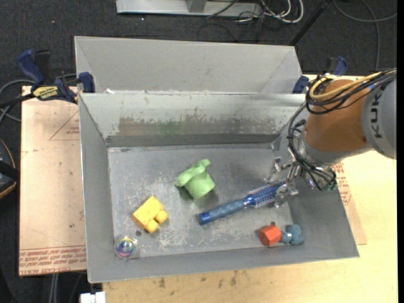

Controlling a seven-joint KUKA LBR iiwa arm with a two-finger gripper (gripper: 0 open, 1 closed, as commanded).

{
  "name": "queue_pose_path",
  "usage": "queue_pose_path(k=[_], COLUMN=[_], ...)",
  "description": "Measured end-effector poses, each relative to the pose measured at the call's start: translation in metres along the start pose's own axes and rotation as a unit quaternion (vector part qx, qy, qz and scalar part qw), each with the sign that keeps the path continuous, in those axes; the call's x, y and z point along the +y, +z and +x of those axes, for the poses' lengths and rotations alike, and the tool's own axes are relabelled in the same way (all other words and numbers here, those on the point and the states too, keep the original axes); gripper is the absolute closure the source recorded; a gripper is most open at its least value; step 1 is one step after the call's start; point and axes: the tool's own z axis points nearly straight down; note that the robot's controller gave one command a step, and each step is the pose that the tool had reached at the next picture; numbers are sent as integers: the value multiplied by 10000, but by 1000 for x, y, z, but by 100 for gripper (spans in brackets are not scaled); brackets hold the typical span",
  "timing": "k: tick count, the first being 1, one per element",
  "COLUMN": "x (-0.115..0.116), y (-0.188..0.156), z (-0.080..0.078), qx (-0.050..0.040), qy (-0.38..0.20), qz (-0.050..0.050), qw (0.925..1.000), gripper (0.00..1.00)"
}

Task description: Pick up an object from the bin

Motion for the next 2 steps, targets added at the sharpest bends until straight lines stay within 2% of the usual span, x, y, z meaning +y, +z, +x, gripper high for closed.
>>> queue_pose_path(k=[1, 2], x=[0, 0], y=[-46, -74], z=[-1, -3], qx=[-19, -15], qy=[4, 7], qz=[11, 9], qw=[10000, 10000], gripper=[100, 100])
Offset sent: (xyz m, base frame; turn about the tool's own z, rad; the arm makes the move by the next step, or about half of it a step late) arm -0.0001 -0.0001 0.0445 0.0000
